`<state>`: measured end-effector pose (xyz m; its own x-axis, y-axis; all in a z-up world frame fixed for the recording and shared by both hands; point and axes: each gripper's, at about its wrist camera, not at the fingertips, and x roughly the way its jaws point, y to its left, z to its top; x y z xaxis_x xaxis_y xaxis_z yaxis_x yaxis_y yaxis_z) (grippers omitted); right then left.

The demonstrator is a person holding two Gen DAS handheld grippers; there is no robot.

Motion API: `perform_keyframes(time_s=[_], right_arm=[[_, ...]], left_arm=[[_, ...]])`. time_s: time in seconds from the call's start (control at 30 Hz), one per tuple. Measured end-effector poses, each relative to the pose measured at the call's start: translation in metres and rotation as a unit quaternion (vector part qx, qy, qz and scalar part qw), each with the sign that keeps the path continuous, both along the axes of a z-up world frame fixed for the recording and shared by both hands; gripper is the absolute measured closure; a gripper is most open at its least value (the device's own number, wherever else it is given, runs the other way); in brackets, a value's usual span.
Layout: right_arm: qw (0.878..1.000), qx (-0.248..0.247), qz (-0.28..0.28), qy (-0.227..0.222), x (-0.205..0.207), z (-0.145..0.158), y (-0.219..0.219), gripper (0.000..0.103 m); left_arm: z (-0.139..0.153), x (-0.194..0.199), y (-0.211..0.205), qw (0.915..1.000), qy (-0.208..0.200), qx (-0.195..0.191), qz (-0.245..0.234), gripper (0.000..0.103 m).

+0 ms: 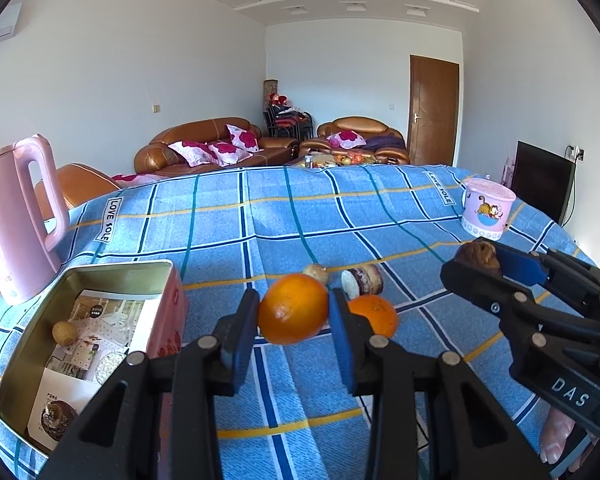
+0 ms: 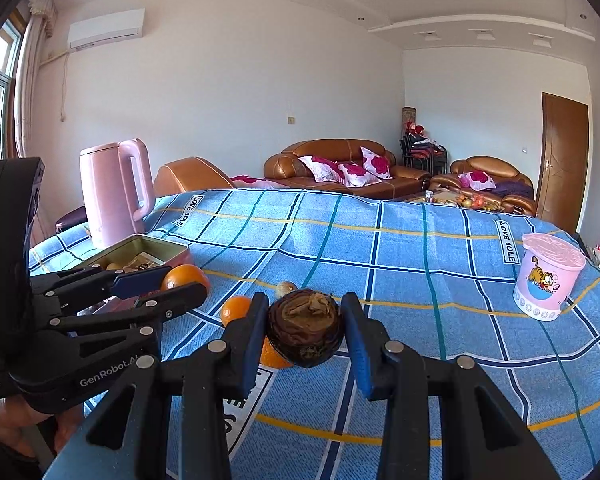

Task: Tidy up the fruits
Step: 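Lift and carry the orange and brown fruit toward the tin with both tools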

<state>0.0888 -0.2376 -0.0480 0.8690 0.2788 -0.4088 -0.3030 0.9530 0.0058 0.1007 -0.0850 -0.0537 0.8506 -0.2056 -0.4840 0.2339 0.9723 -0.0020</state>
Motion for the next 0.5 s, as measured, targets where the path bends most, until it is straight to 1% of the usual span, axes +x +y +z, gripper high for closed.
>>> perform_keyframes(time_s=[0.3,0.5], right_arm=[[1.000,0.002,0.001,-0.013,-0.005,0.002,-0.001,0.063],[1.000,0.003,0.003,-0.029,-0.012,0.005,-0.001,0.063]], left_arm=[[0.003,-0.005,0.002,0.9999,-0.015,-0.002,0.002,0.066],[0.005,-0.009,0.003,0.9996,-0.026,-0.002,0.005,0.066]])
